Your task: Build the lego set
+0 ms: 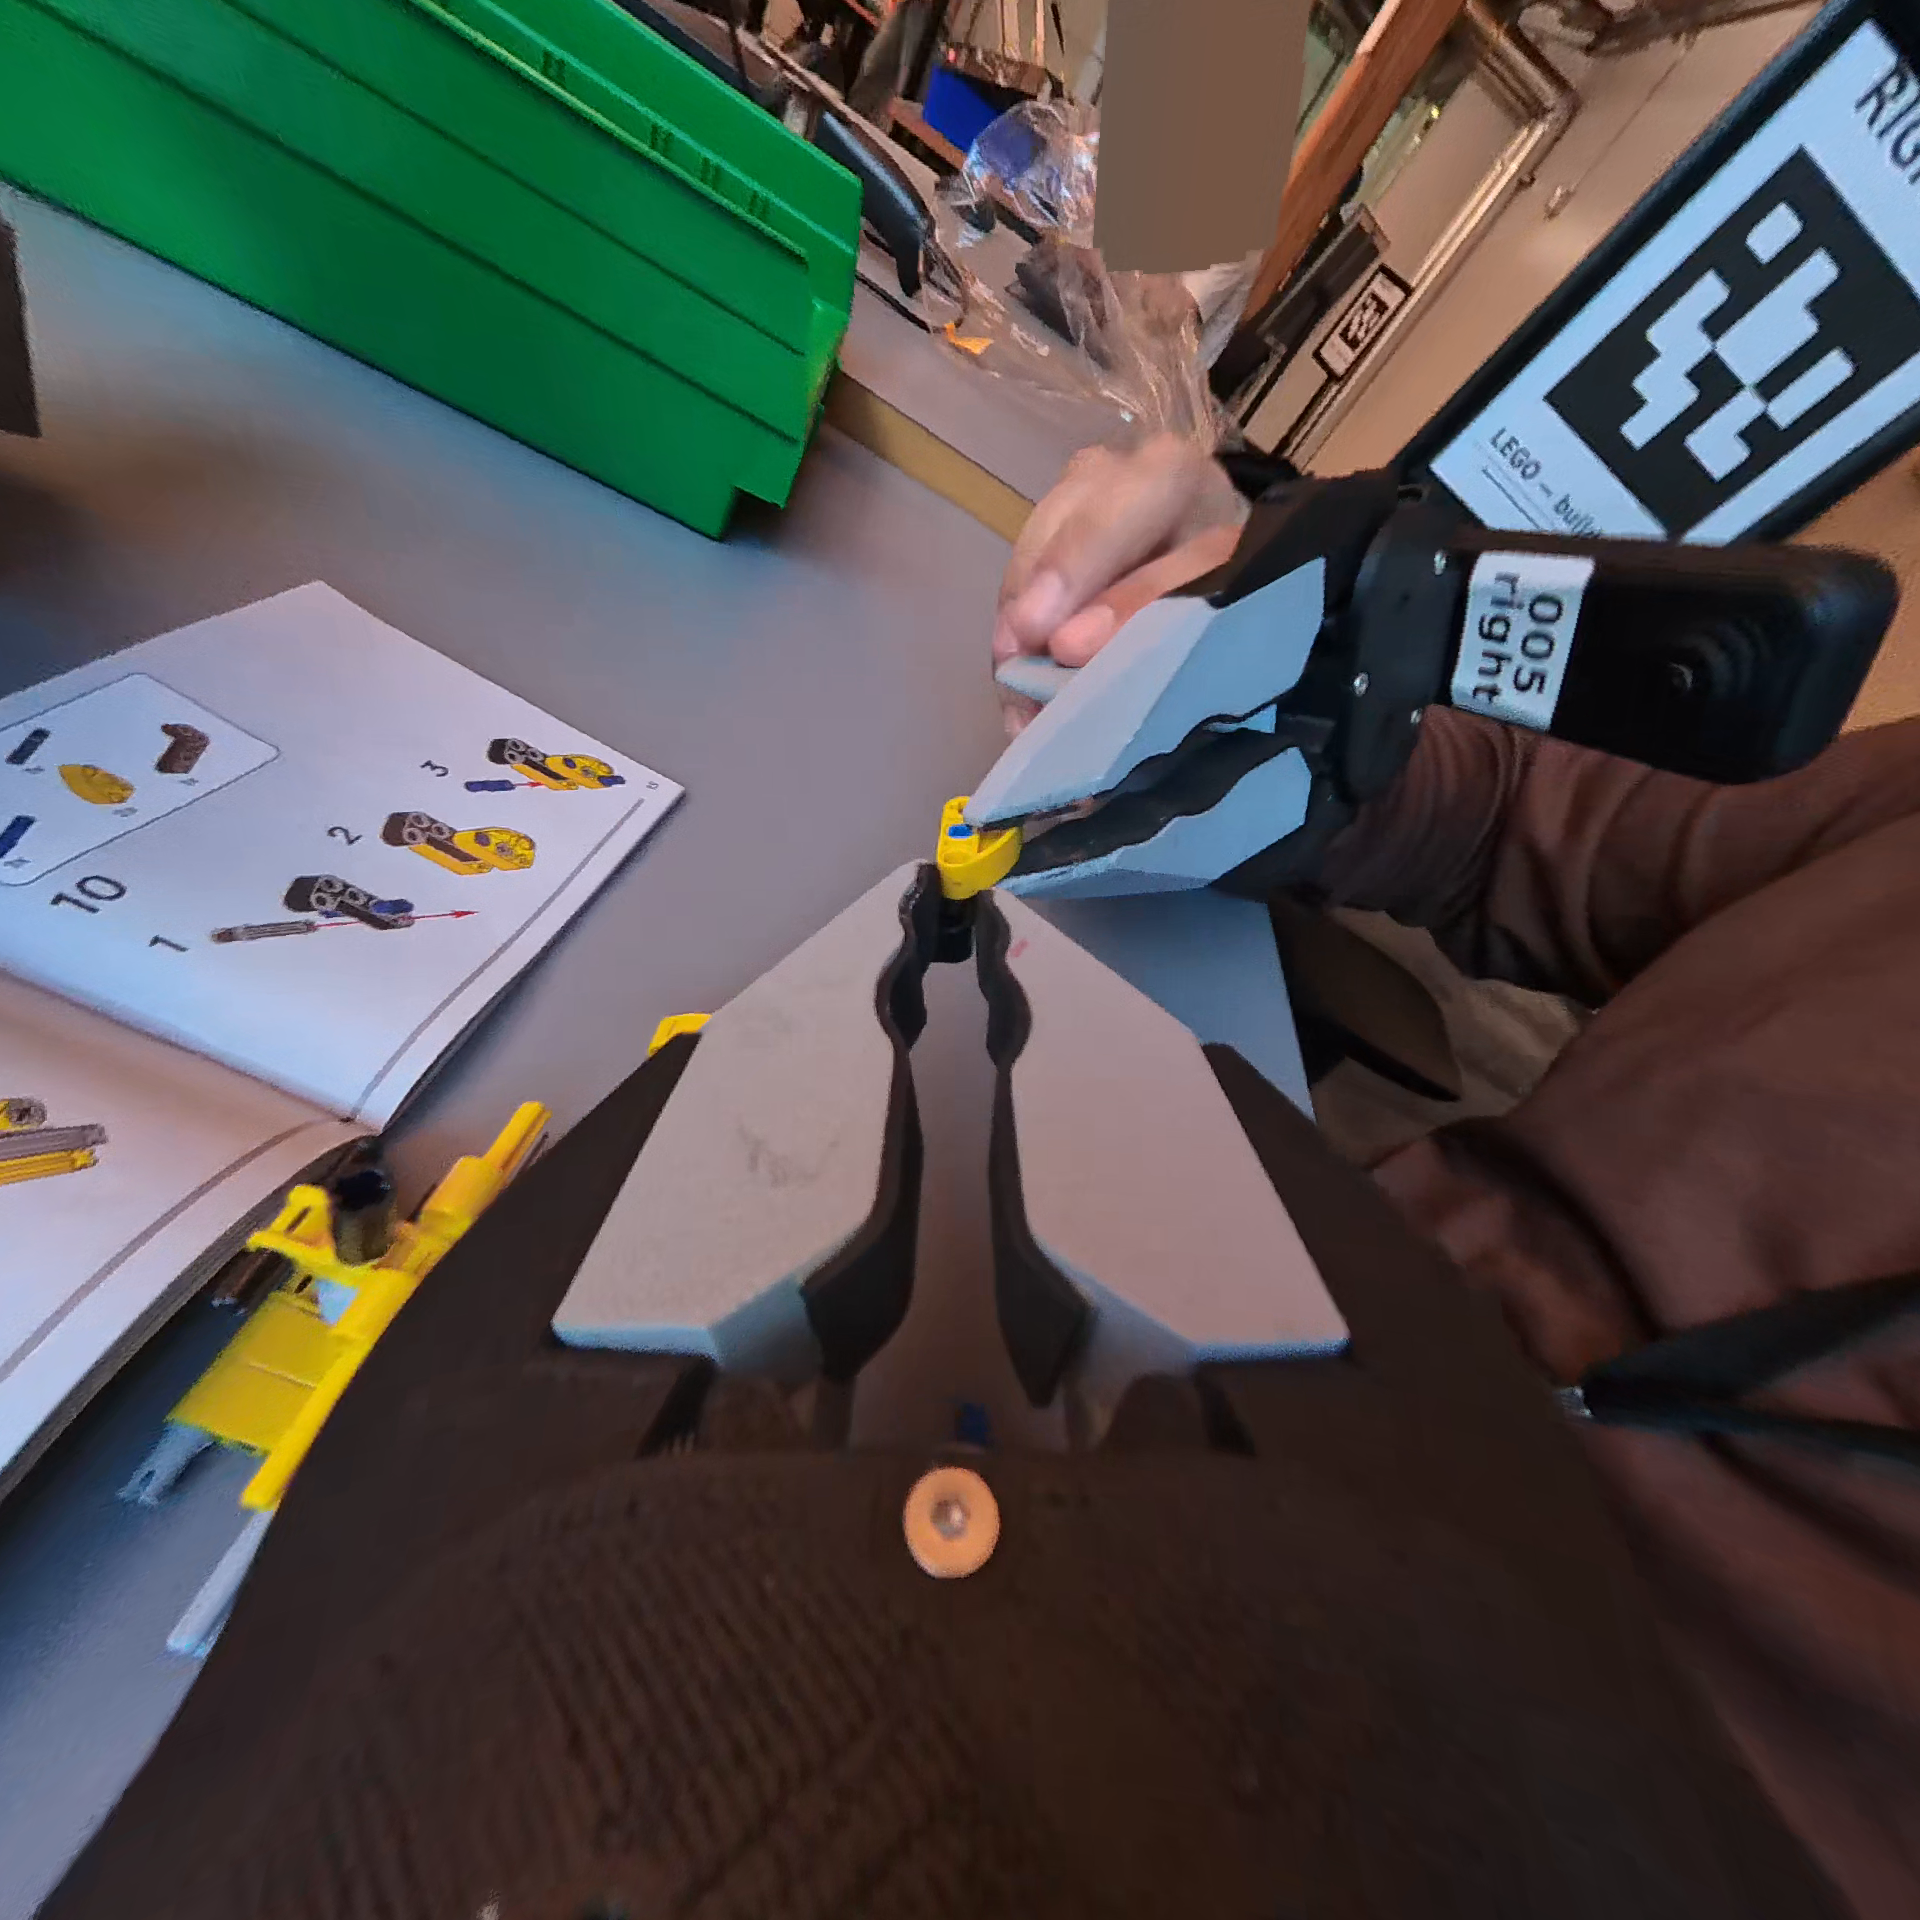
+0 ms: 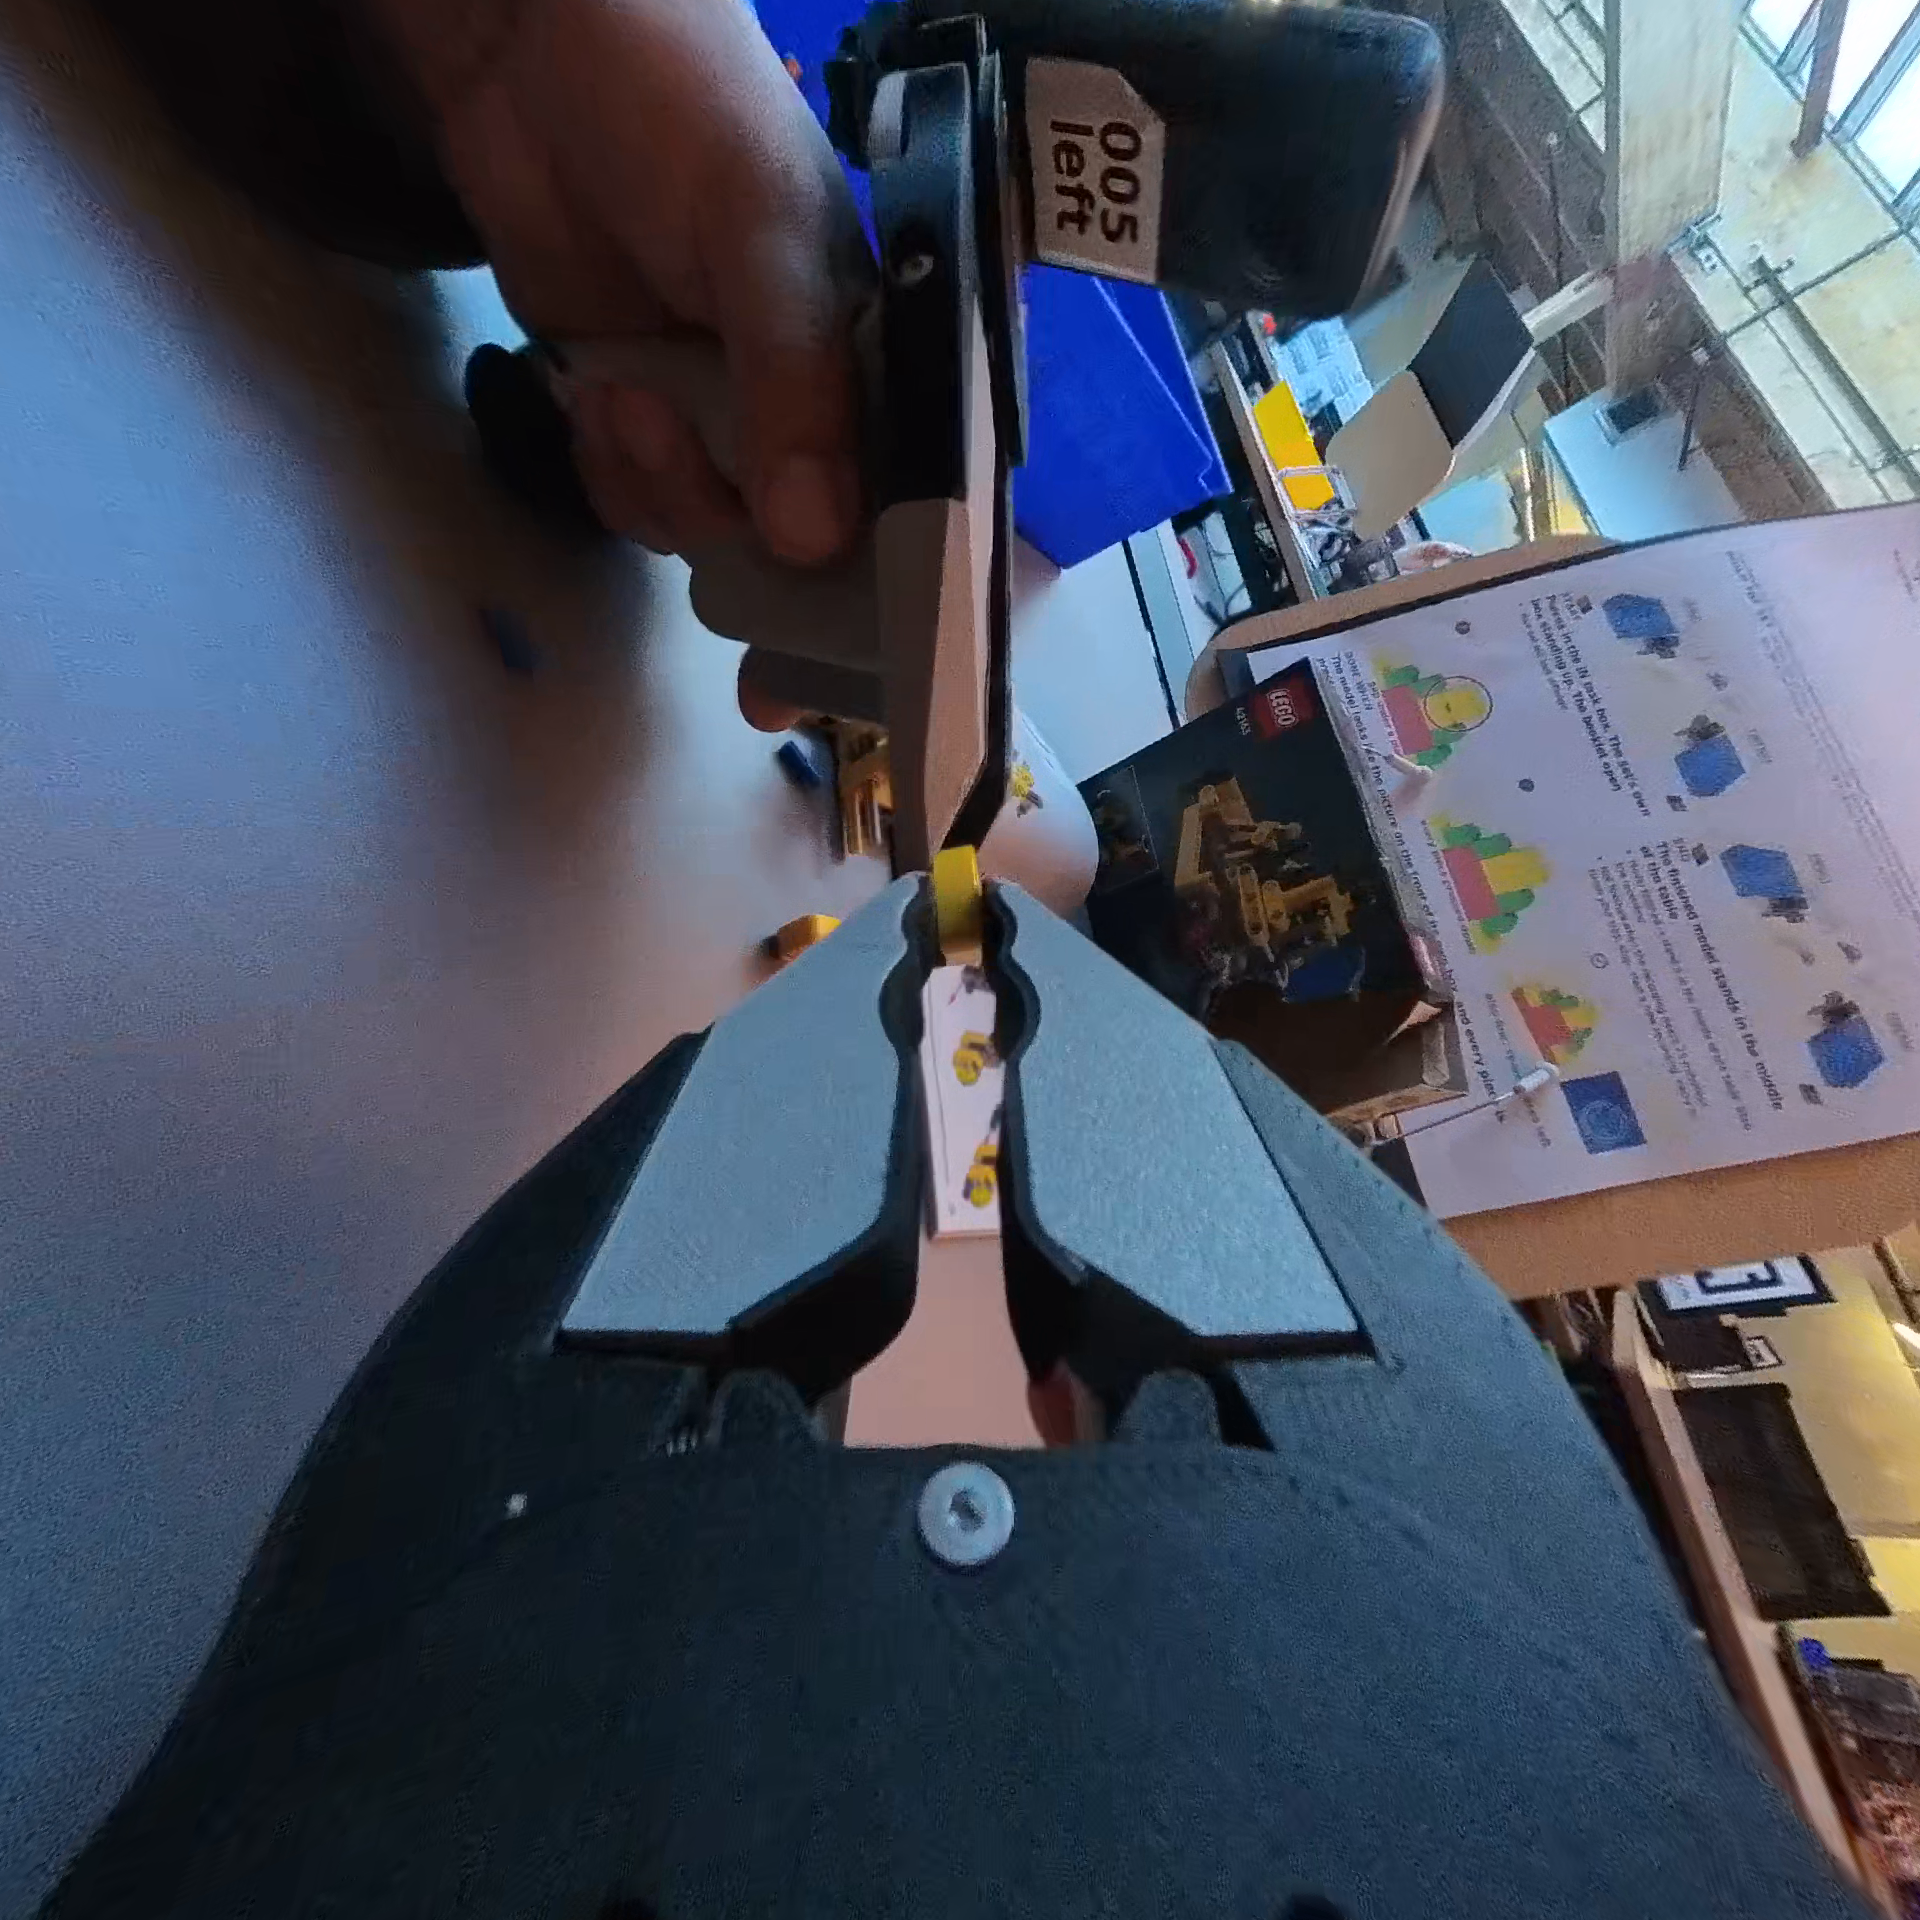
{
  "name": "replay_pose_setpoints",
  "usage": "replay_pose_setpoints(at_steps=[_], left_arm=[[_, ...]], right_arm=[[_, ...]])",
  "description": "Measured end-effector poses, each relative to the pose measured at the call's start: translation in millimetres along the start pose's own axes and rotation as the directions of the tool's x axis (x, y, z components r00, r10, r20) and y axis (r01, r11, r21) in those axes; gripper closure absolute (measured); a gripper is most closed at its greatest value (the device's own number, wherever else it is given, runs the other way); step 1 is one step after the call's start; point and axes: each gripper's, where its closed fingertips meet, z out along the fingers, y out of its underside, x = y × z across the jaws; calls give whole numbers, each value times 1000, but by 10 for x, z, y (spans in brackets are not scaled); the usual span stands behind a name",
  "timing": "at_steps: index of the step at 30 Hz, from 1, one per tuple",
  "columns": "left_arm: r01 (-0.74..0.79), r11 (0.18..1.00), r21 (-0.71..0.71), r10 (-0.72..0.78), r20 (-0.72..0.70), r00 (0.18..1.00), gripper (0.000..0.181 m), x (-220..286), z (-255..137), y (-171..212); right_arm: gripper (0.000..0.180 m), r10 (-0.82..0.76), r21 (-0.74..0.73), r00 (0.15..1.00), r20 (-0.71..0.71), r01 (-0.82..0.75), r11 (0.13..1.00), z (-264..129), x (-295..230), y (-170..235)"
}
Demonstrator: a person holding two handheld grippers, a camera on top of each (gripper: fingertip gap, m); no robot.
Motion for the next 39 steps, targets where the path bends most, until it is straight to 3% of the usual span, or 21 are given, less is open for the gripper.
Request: replay_pose_setpoints(at_steps=[3, 10, 14, 17, 21, 24, 27, 29, 32, 39], left_arm=[[69, 997, 39, -69, -21, 997, 177, -39, -38, -46], [56, 986, 158, -60, 18, 998, 178, -80, -87, -198], [105, 971, 215, -109, 4, 994, 178, -122, -119, -263], [75, 972, 223, -85, 39, 996, 177, -161, -139, -286], [84, 970, 228, -97, 46, 994, 177, -196, -153, -291], [132, 967, 218, -141, 29, 990, 177, -219, -152, -269], [241, 952, 190, -234, -59, 970, 177, -187, -116, -221], [250, 955, 158, -243, -67, 968, 177, -158, -79, -177], [266, 957, 116, -258, -78, 963, 177, -139, -49, -122], [326, 943, 71, -314, -136, 940, 178, -103, -32, -80]], right_arm=[[174, -151, 22, 986, -66, 153, 988, 50, 63, -32], [174, 278, 96, 959, -48, -272, 957, 97, 230, -45], [174, 527, 147, 849, 33, -526, 838, 148, 320, -40], [176, 709, 170, 691, 142, -722, 670, 208, 358, -32], [179, 801, 173, 548, 240, -836, 520, 252, 379, -30], [177, 758, 159, 599, 257, -800, 579, 274, 352, -6], [174, 421, 95, 898, 131, -434, 896, 237, 289, 25], [173, 191, 48, 980, 62, -194, 980, 191, 240, 37], [173, 5, 15, 1000, 21, -5, 1000, 134, 170, 52], [175, -107, 10, 994, 20, 106, 994, 38, 118, 72]])
